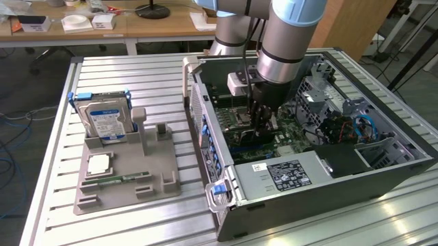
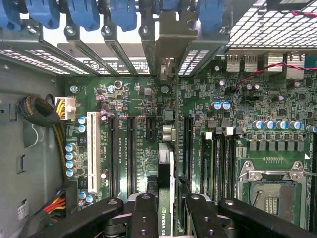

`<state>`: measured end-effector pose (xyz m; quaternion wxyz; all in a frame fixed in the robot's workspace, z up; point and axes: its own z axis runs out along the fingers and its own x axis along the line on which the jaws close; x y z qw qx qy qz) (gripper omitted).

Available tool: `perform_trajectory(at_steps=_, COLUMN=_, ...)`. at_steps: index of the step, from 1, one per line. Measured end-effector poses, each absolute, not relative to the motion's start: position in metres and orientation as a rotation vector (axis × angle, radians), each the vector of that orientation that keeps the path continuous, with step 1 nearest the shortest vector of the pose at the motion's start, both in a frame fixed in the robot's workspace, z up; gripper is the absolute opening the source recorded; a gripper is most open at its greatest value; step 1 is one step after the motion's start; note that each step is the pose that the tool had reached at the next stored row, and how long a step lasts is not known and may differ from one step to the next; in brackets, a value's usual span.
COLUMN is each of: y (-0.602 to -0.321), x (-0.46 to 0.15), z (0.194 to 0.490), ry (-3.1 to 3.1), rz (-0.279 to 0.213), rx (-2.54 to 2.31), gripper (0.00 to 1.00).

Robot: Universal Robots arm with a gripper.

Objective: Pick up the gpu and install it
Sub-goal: 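Insert the gpu into the slot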

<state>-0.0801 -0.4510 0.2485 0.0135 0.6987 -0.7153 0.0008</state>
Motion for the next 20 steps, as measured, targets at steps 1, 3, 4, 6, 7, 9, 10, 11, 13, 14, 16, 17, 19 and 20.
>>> perform_trajectory(at_steps=1, y=-0.4510, x=-0.0801, z=0.2484, ry=-2.228, rz=0.003, rx=2.176, gripper=0.26)
perform_trajectory(at_steps=3, y=-0.4510, x=-0.0801, z=0.2484, ry=-2.228, rz=0.002, rx=2.177, gripper=0.26)
perform_trajectory(at_steps=4, y=-0.4510, x=-0.0801, z=0.2484, ry=-2.228, rz=0.002, rx=2.176, gripper=0.26)
perform_trajectory(at_steps=6, y=-0.4510, x=-0.0801, z=0.2484, ry=-2.228, rz=0.002, rx=2.177, gripper=0.26)
perform_trajectory(at_steps=7, y=-0.4510, x=-0.0801, z=0.2484, ry=-2.228, rz=0.002, rx=2.177, gripper=0.26)
perform_trajectory(at_steps=9, y=-0.4510, x=-0.0801, z=0.2483, ry=-2.228, rz=0.002, rx=2.177, gripper=0.26)
perform_trajectory(at_steps=10, y=-0.4510, x=-0.0801, z=0.2484, ry=-2.228, rz=0.002, rx=2.176, gripper=0.26)
perform_trajectory(at_steps=11, y=-0.4510, x=-0.0799, z=0.2483, ry=-2.228, rz=0.002, rx=2.176, gripper=0.26)
perform_trajectory(at_steps=13, y=-0.4510, x=-0.0798, z=0.2483, ry=-2.228, rz=0.002, rx=2.176, gripper=0.26)
perform_trajectory(at_steps=14, y=-0.4510, x=-0.0797, z=0.2482, ry=-2.228, rz=0.002, rx=2.176, gripper=0.26)
perform_trajectory(at_steps=16, y=-0.4510, x=-0.0795, z=0.2480, ry=-2.228, rz=0.002, rx=2.176, gripper=0.26)
perform_trajectory(at_steps=17, y=-0.4510, x=-0.0790, z=0.2479, ry=-2.228, rz=0.002, rx=2.176, gripper=0.26)
perform_trajectory(at_steps=19, y=-0.4510, x=-0.0790, z=0.2478, ry=-2.228, rz=0.002, rx=2.176, gripper=0.26)
perform_trajectory(at_steps=20, y=-0.4510, x=-0.0790, z=0.2475, ry=-2.228, rz=0.002, rx=2.176, gripper=0.26)
